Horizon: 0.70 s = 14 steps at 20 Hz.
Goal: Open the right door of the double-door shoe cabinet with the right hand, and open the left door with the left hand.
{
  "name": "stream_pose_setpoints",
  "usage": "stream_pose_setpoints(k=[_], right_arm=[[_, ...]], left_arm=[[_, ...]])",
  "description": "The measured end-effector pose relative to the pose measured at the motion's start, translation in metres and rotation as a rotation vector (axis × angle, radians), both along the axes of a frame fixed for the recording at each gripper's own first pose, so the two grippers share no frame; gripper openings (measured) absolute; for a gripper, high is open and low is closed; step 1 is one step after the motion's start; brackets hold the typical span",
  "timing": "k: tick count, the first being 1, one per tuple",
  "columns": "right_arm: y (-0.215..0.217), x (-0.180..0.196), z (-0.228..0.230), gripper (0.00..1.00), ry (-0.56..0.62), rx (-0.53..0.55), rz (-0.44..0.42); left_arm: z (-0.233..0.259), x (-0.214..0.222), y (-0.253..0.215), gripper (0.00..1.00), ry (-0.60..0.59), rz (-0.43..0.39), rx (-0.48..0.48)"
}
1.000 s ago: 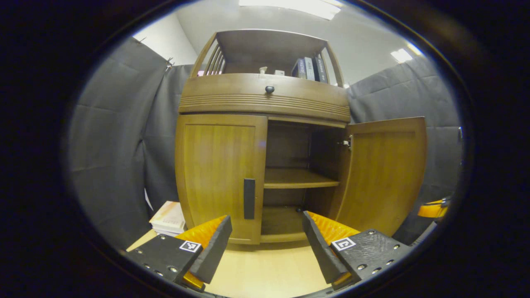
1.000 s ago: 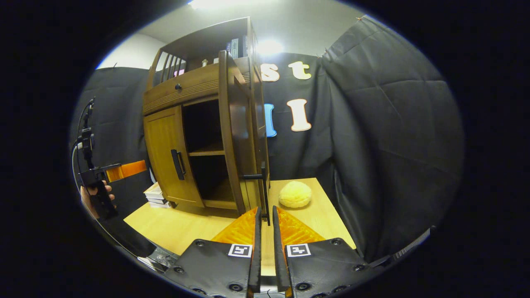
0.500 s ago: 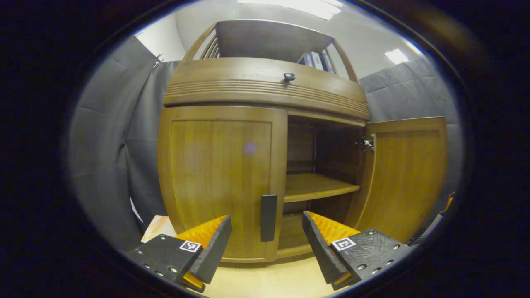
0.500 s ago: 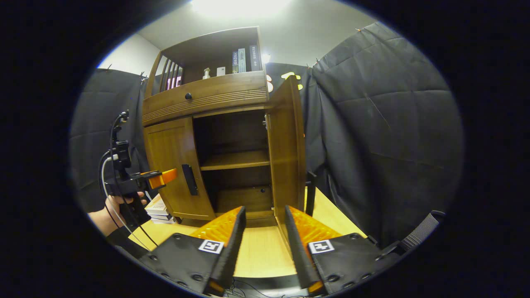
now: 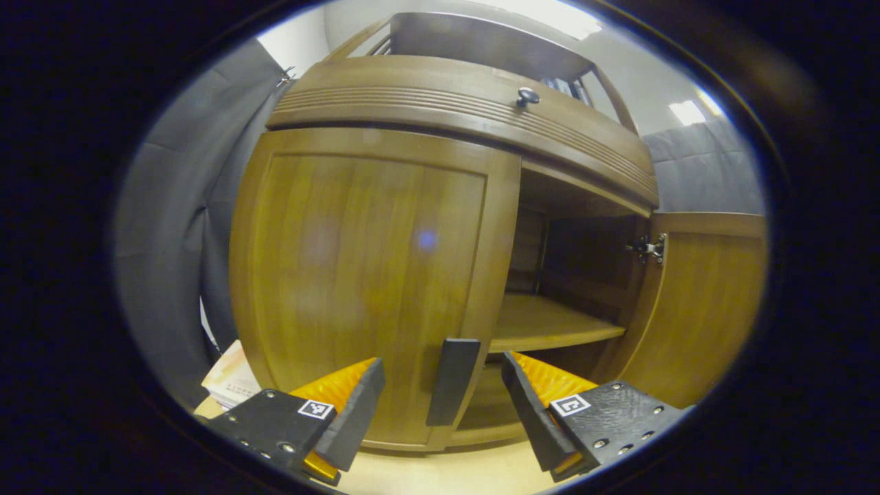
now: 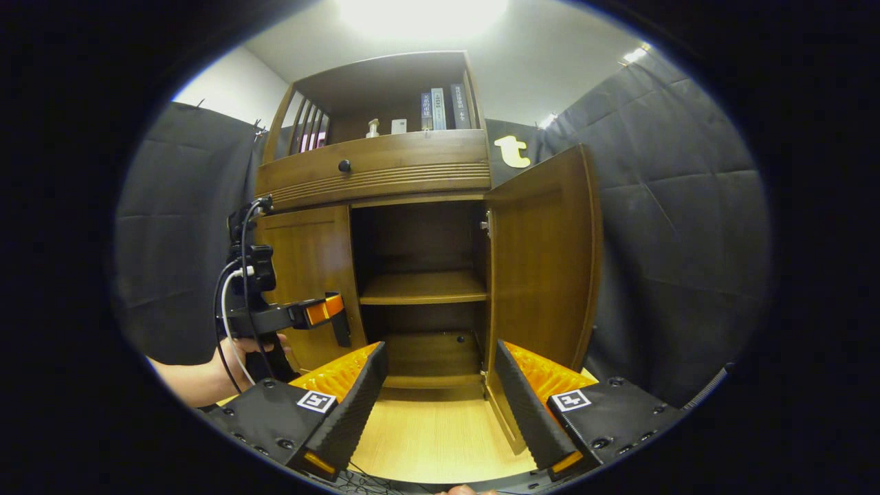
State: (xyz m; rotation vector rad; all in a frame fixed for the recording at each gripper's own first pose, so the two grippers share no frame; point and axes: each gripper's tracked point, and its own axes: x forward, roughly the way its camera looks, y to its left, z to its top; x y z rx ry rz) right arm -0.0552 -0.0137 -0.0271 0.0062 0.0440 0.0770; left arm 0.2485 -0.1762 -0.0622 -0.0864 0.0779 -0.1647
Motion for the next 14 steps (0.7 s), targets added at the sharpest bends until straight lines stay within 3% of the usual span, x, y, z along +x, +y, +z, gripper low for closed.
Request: stream_pose_setpoints(k=[2, 3, 6, 7, 9, 10, 12, 14], right_arm=[[0.005, 0.015, -0.001, 0.94, -0.003, 0.002, 0.027], [0.007, 0.022, -0.003, 0.98, 0.0, 0.003, 0.04], [0.015, 0.042, -0.006, 0.94, 0.009, 0.002, 0.083], [0.016, 0.047, -0.008, 0.94, 0.01, 0.001, 0.095], [0.018, 0.057, -0.01, 0.98, 0.015, -0.002, 0.113], [0.02, 0.062, -0.012, 0.94, 0.017, 0.002, 0.125], [0.022, 0.07, -0.013, 0.98, 0.019, 0.01, 0.137], [0.023, 0.076, -0.015, 0.98, 0.023, 0.014, 0.145]], left_arm=[[-0.007, 0.012, -0.005, 1.0, -0.001, 0.015, 0.029], [-0.011, 0.018, -0.007, 0.94, 0.0, 0.025, 0.045], [-0.024, 0.027, -0.008, 0.77, 0.024, 0.057, 0.067], [-0.028, 0.025, -0.006, 0.77, 0.032, 0.079, 0.073], [-0.036, 0.027, -0.015, 0.59, 0.053, 0.065, 0.061], [-0.039, 0.029, -0.015, 0.5, 0.058, 0.079, 0.076], [-0.037, 0.031, -0.016, 0.31, 0.028, 0.093, 0.122], [-0.037, 0.032, -0.016, 0.31, 0.018, 0.094, 0.134]])
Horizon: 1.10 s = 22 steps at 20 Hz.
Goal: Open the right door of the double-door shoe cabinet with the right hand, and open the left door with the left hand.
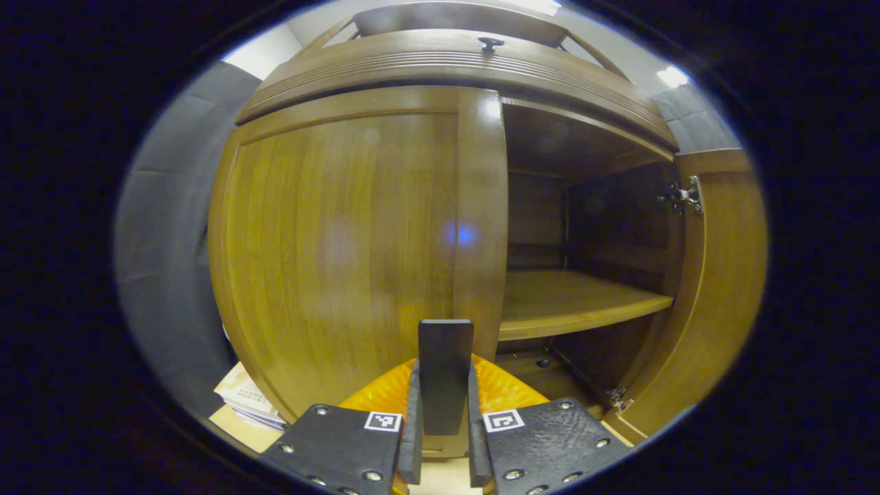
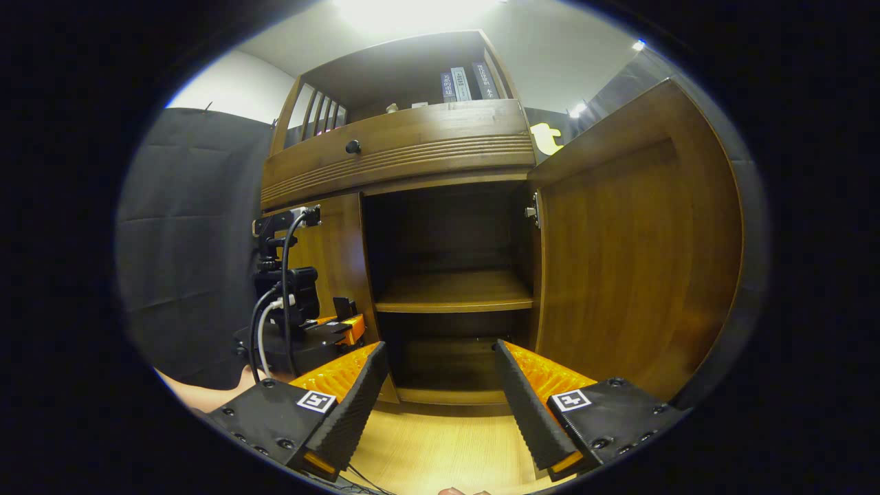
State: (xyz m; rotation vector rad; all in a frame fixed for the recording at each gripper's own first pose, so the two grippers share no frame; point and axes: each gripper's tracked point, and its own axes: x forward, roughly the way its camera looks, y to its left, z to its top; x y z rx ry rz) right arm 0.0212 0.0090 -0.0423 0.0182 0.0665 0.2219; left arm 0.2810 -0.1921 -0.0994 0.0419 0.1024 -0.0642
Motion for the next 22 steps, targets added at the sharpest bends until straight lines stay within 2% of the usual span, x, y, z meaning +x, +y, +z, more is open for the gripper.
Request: stream_pose_setpoints(k=[3, 4, 5, 6, 8, 9, 10, 11, 12, 13, 14, 16, 22], right_arm=[[0.0, 0.008, -0.002, 0.98, 0.008, 0.004, 0.001], [-0.001, 0.01, -0.002, 0.94, 0.01, 0.009, 0.001], [-0.001, 0.01, -0.002, 0.98, 0.01, 0.014, -0.001], [-0.002, 0.011, -0.002, 0.93, 0.01, 0.016, -0.004], [-0.004, 0.011, -0.004, 0.93, 0.012, 0.018, -0.01], [-0.005, 0.01, -0.005, 0.98, 0.015, 0.02, -0.013], [-0.005, 0.01, -0.006, 0.98, 0.017, 0.023, -0.015], [-0.004, 0.009, -0.006, 0.93, 0.02, 0.026, -0.017], [-0.004, 0.008, -0.005, 0.93, 0.022, 0.029, -0.018], [-0.003, 0.007, -0.005, 0.98, 0.024, 0.032, -0.02], [-0.002, 0.006, -0.006, 0.93, 0.025, 0.034, -0.02], [0.001, 0.001, -0.006, 0.93, 0.029, 0.034, -0.02], [0.015, -0.013, -0.007, 0.93, 0.025, 0.025, -0.017]], left_arm=[[0.001, -0.001, -0.001, 0.23, -0.004, -0.006, -0.041], [0.0, -0.003, 0.001, 0.21, 0.0, -0.009, -0.034], [0.0, -0.003, 0.002, 0.21, 0.0, -0.006, -0.034], [0.0, -0.005, 0.003, 0.21, 0.0, -0.005, -0.044], [0.001, -0.006, 0.003, 0.21, -0.001, -0.015, -0.052], [0.002, -0.008, 0.003, 0.18, 0.0, -0.022, -0.051], [0.002, -0.011, 0.003, 0.18, -0.001, -0.029, -0.051], [0.002, -0.015, 0.003, 0.15, -0.002, -0.036, -0.055], [0.002, -0.019, 0.004, 0.18, -0.003, -0.044, -0.057], [0.004, -0.024, 0.005, 0.18, -0.005, -0.052, -0.057], [0.002, -0.03, 0.007, 0.15, -0.006, -0.059, -0.057], [0.002, -0.039, 0.009, 0.21, -0.012, -0.074, -0.062], [0.002, -0.076, 0.023, 0.21, -0.018, -0.108, -0.067]])
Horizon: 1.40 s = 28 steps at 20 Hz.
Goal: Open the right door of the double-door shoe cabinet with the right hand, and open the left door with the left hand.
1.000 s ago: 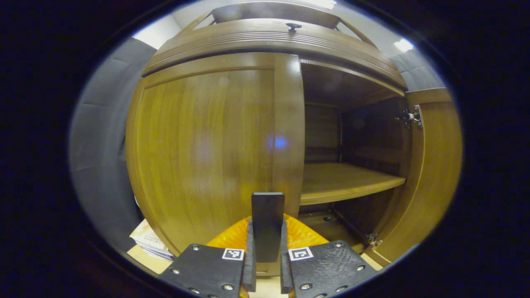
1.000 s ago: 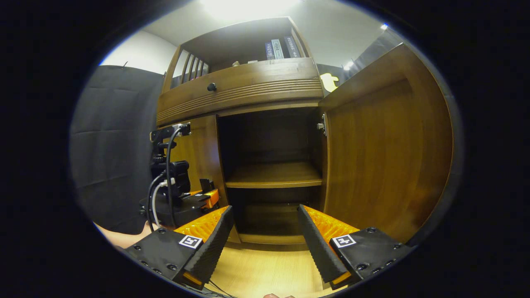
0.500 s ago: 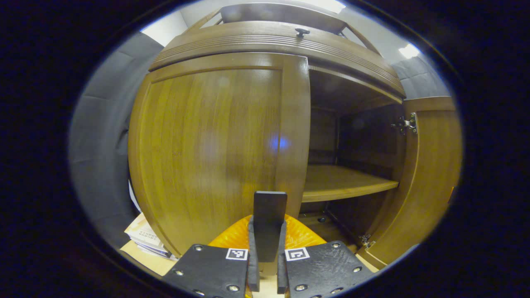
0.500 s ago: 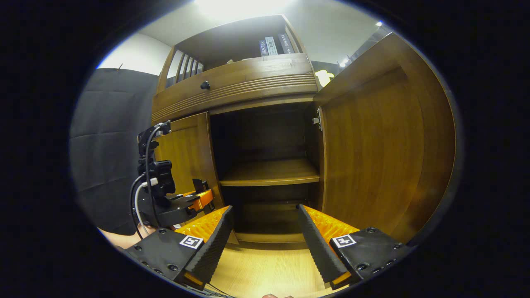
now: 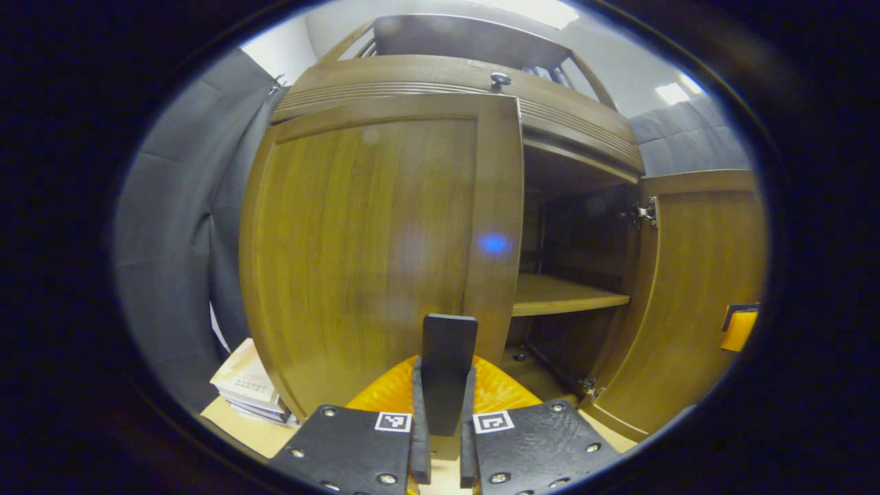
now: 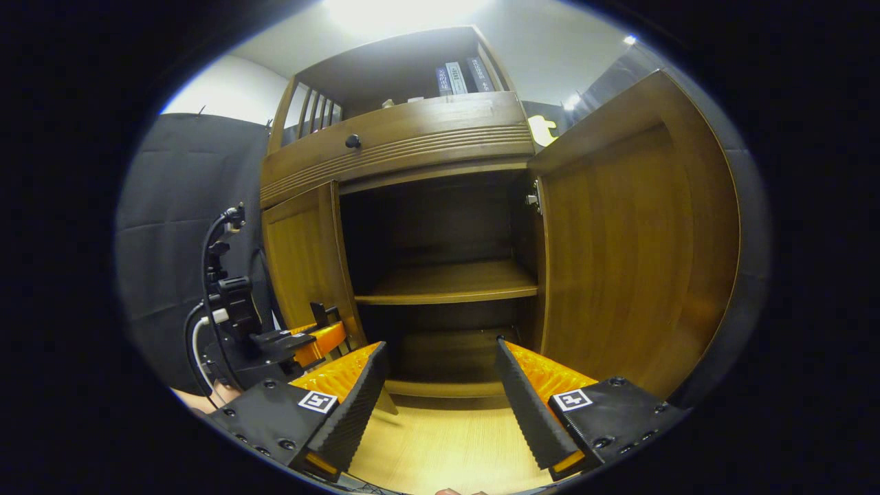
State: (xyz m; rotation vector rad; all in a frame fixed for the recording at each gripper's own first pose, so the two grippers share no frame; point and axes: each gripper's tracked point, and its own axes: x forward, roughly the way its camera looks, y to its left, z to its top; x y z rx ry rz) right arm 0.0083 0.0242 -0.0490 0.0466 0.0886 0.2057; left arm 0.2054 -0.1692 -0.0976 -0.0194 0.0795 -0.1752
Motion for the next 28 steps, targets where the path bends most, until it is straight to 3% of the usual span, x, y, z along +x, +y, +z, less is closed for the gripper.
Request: stream_pose_setpoints(k=[9, 10, 11, 13, 15, 17, 18, 21, 22, 23, 28], right_arm=[[0.002, -0.029, -0.009, 0.93, -0.02, -0.02, -0.059], [0.002, -0.031, -0.009, 0.98, -0.02, -0.015, -0.067], [0.002, -0.033, -0.01, 0.93, -0.021, -0.009, -0.076], [0.005, -0.039, -0.012, 0.98, -0.022, 0.001, -0.084], [0.009, -0.043, -0.013, 0.93, -0.024, -0.003, -0.081], [0.014, -0.048, -0.015, 0.98, -0.026, -0.013, -0.074], [0.017, -0.05, -0.015, 0.93, -0.024, -0.015, -0.067], [0.024, -0.052, -0.016, 0.93, -0.016, -0.018, -0.048], [0.027, -0.052, -0.016, 0.98, -0.012, -0.017, -0.042], [0.029, -0.052, -0.016, 0.93, -0.011, -0.014, -0.038], [0.035, -0.051, -0.017, 0.93, -0.01, -0.011, -0.03]], left_arm=[[0.005, -0.055, 0.032, 0.2, -0.021, -0.024, -0.02], [0.005, -0.061, 0.036, 0.19, -0.024, -0.024, -0.024], [0.005, -0.066, 0.041, 0.19, -0.027, -0.023, -0.025], [0.007, -0.078, 0.053, 0.18, -0.035, -0.019, -0.026], [0.009, -0.089, 0.062, 0.2, -0.042, -0.015, -0.032], [0.009, -0.098, 0.073, 0.2, -0.048, -0.011, -0.038], [0.009, -0.102, 0.078, 0.2, -0.049, -0.008, -0.038], [0.013, -0.114, 0.092, 0.19, -0.048, 0.012, -0.043], [0.012, -0.117, 0.098, 0.18, -0.047, 0.02, -0.046], [0.013, -0.121, 0.104, 0.18, -0.048, 0.025, -0.048], [0.016, -0.133, 0.133, 0.16, -0.053, 0.011, -0.039]])
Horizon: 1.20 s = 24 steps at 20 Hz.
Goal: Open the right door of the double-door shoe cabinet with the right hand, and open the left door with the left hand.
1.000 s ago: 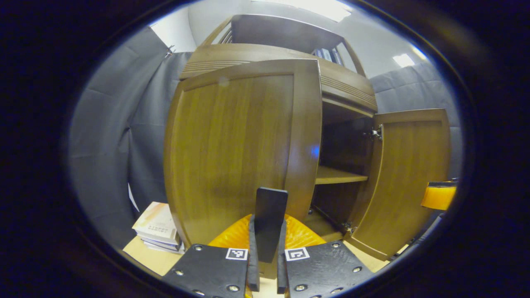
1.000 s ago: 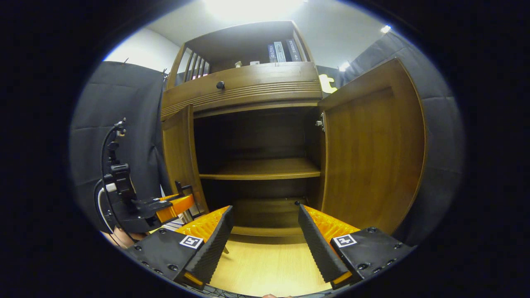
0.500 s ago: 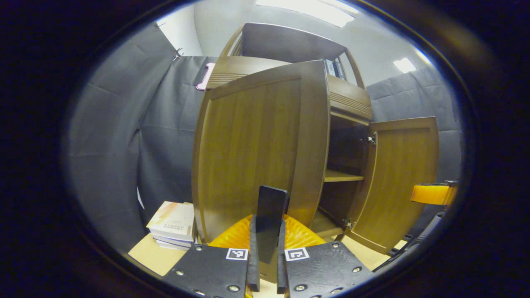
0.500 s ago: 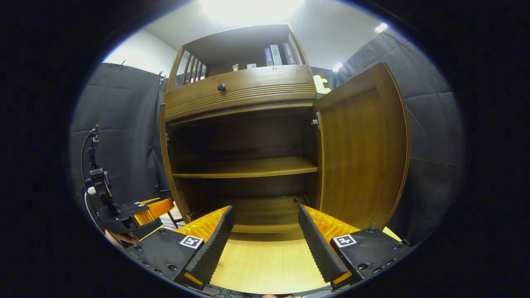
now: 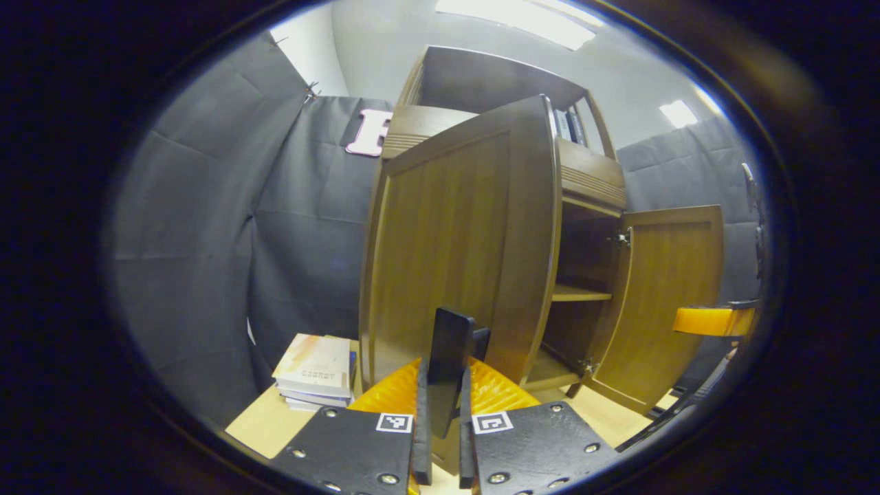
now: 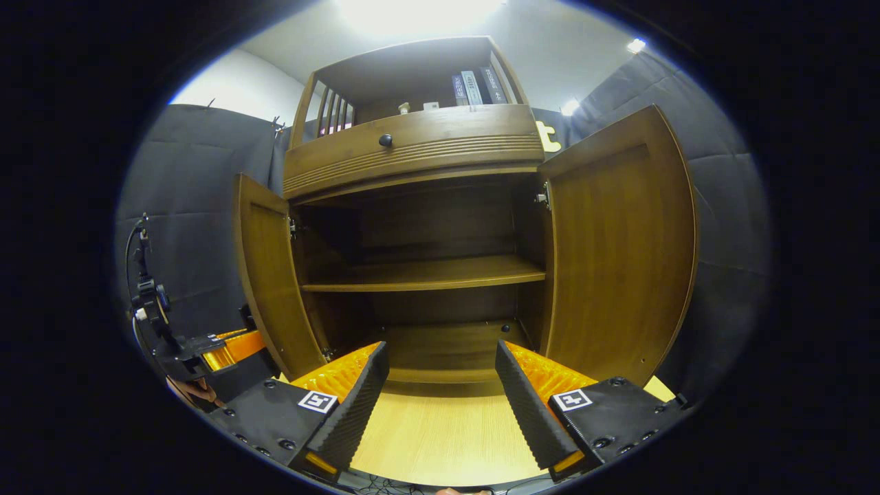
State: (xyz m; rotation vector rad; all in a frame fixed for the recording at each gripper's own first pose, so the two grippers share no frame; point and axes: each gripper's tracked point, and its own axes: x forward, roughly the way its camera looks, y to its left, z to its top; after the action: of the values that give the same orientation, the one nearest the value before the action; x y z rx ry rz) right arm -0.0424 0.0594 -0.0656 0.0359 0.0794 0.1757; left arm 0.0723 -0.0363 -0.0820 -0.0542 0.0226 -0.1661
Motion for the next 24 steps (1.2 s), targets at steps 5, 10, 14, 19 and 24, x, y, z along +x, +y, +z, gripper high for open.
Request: stream_pose_setpoints(k=[5, 10, 14, 19, 24], right_arm=[[-0.001, -0.001, -0.004, 0.98, 0.007, -0.009, -0.013], [-0.005, -0.003, -0.003, 0.98, 0.018, -0.019, -0.04], [-0.006, -0.003, 0.0, 0.93, 0.036, -0.037, -0.053], [-0.01, -0.002, 0.007, 0.93, 0.046, -0.072, -0.07], [-0.018, 0.002, 0.016, 0.93, 0.038, -0.09, -0.098]], left_arm=[[0.001, -0.007, 0.029, 0.19, -0.008, -0.029, -0.014], [0.003, -0.012, 0.075, 0.1, -0.039, -0.031, 0.04], [0.007, -0.001, 0.125, 0.08, -0.046, 0.006, 0.029], [0.008, -0.004, 0.147, 0.02, -0.045, -0.046, 0.026], [0.007, -0.007, 0.148, 0.02, -0.05, -0.053, -0.008]])
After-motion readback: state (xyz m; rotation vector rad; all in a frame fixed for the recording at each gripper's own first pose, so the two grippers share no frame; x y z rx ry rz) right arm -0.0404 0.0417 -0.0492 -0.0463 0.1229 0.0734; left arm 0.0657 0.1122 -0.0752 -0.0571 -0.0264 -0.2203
